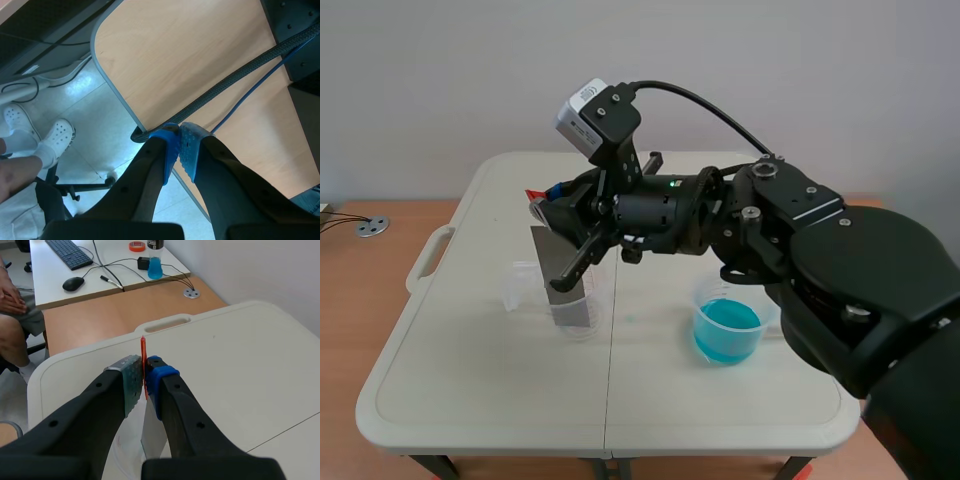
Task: Hold the metal plate by the orange handle, dip it into the blue solution, take it out and point at it, then put the plate back in the beaker on the left.
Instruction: 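Return to the home posture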
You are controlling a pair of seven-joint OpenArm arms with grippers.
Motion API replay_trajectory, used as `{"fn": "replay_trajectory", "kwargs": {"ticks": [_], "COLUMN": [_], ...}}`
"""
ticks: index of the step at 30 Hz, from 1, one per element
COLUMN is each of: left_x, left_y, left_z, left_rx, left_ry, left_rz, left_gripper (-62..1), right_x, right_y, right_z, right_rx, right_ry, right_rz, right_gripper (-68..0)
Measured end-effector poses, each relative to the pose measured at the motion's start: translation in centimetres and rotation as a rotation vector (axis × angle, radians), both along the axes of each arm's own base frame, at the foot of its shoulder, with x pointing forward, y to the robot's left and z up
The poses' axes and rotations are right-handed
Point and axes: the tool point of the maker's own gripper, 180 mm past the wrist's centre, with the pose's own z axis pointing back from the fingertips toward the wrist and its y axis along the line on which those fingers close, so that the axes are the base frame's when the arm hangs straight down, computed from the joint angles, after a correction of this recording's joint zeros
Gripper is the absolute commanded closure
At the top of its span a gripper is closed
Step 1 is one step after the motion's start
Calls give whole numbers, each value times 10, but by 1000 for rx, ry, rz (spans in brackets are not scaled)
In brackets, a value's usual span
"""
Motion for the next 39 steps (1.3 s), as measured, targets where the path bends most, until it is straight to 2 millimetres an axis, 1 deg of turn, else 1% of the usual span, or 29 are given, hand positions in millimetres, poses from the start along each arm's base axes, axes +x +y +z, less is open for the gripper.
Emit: {"fn": "replay_trajectory", "kwargs": {"ticks": [3,11,12,20,24,25,27,29,30,34,35,39], "left_x": [0,0,0,-2,-3,-3,-4,-5,-6,-8,-8,-5], "left_y": [0,0,0,1,2,2,2,3,3,4,4,5], "left_z": [0,0,0,-1,-1,-1,-1,-2,-2,-3,-3,-3], "left_rx": [0,1,1,13,20,20,25,36,40,56,56,63], "left_ry": [0,2,2,7,9,9,11,14,16,21,20,13], "left_rz": [0,0,0,-27,-45,-45,-57,-84,-95,-135,-135,-132], "left_gripper": [-15,-15,-15,-15,-17,-30,-102,-207,-274,-609,-623,-623], "right_x": [5,5,5,5,5,6,6,8,11,19,20,29], "right_y": [-3,-3,-3,-3,-3,-3,-3,-4,-5,-11,-12,-21], "right_z": [0,0,0,0,0,0,0,0,0,1,0,-1], "right_rx": [1,0,0,0,0,0,-1,-1,-1,-4,-5,-14], "right_ry": [-4,-4,-4,-4,-4,-4,-4,-6,-9,-18,-18,-26], "right_rz": [-33,-33,-33,-33,-33,-34,-36,-50,-65,-119,-121,-181], "right_gripper": [-13,-14,-22,-165,-274,-303,-353,-394,-415,-497,-520,-639]}}
